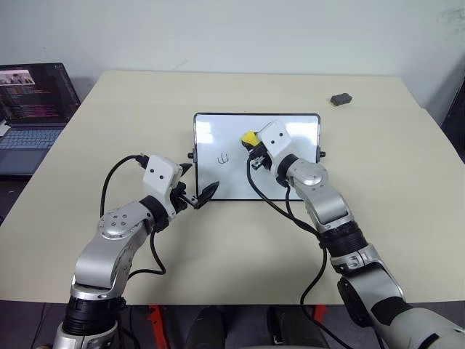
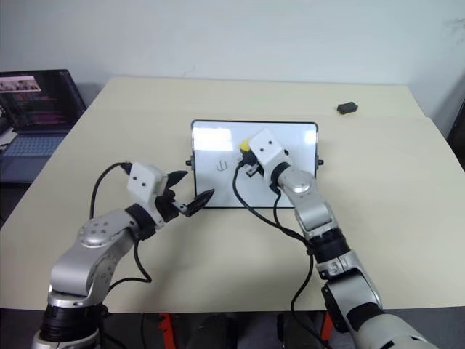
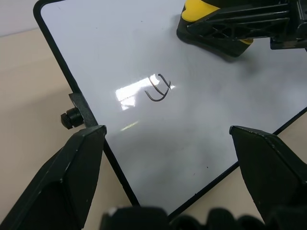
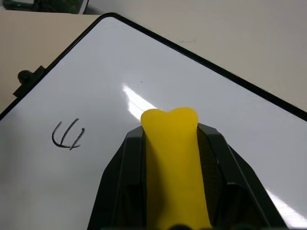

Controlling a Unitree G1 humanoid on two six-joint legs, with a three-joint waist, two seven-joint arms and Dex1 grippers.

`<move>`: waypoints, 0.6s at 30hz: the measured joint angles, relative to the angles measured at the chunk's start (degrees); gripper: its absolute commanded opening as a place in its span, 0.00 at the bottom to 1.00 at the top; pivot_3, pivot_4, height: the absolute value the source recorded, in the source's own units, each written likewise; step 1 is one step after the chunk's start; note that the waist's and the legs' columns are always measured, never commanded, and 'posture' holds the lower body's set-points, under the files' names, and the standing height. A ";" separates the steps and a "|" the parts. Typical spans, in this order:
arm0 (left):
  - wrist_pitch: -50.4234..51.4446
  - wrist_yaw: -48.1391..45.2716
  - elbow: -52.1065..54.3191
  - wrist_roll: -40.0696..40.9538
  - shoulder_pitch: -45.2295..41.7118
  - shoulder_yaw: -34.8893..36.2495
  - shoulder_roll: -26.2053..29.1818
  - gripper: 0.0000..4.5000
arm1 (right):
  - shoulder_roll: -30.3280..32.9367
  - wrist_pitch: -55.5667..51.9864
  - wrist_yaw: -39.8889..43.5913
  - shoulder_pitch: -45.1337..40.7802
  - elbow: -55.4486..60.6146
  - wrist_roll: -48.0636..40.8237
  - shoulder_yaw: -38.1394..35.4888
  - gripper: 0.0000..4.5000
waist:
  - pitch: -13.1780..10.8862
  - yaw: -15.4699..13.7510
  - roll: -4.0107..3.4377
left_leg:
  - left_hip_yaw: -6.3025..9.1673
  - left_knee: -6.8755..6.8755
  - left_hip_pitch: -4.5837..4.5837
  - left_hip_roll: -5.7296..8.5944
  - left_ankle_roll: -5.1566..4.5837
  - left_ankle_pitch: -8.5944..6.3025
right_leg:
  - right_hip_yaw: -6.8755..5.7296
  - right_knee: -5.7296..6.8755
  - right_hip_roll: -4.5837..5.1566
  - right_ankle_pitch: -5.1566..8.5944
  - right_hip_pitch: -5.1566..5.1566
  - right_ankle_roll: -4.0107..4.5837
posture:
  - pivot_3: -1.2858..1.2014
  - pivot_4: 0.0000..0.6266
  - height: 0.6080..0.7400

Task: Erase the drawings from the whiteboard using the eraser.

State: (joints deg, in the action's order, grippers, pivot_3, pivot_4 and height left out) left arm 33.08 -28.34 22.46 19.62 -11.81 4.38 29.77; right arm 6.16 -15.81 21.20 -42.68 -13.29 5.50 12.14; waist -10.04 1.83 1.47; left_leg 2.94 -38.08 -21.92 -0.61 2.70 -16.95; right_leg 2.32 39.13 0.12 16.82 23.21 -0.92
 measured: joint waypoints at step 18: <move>0.03 3.01 -0.13 -0.01 2.60 2.28 -1.41 1.00 | 4.88 -8.55 7.65 8.87 15.59 -7.21 -2.49 0.24 | 0.03 -0.21 0.02 | 0.03 0.04 -0.07 0.00 -0.01 -0.01 | -0.02 -0.13 0.01 0.00 0.01 -0.01 | 0.52 0.24 1.00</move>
State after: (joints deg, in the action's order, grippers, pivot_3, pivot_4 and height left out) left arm 33.12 -25.34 22.33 19.61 -9.20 6.66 28.36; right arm 11.04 -24.36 28.85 -33.81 2.31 -1.71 9.65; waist -10.01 1.62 1.49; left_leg 2.97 -38.04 -21.99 -0.61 2.68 -16.96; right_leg 2.30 39.00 0.14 16.82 23.22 -0.93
